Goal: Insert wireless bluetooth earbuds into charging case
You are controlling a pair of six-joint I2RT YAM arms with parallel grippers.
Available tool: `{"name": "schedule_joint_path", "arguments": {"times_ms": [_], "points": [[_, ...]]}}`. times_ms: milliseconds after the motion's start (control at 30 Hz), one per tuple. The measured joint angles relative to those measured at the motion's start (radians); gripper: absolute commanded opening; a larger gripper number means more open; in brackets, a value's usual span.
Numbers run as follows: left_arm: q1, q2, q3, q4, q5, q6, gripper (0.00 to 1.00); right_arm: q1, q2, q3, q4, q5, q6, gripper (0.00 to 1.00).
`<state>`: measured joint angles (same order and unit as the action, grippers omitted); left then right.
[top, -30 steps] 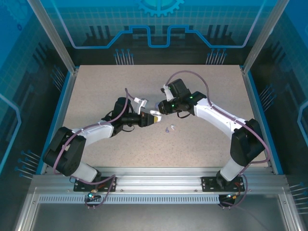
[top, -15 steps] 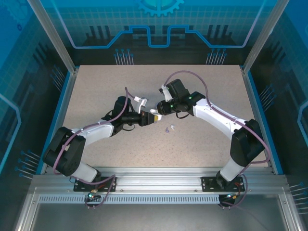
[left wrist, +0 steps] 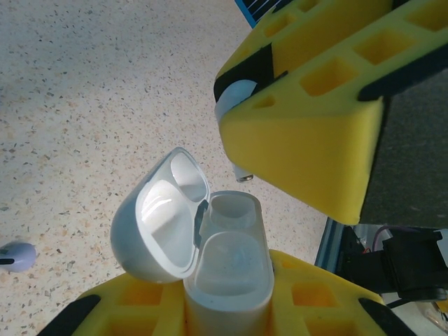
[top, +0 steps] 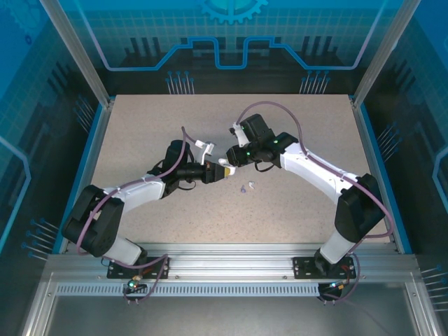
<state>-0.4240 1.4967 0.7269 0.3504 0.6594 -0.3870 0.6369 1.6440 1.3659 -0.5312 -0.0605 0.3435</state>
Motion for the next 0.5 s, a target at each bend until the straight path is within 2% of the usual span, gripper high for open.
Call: {"name": "schedule_joint_path", "arguments": {"times_ms": [500], "points": [[0.0, -0.032, 0.0, 0.029, -0.001, 0.0, 0.05, 0.006, 0.0, 0.001, -0.003, 0.0, -0.006, 0.27]]}}
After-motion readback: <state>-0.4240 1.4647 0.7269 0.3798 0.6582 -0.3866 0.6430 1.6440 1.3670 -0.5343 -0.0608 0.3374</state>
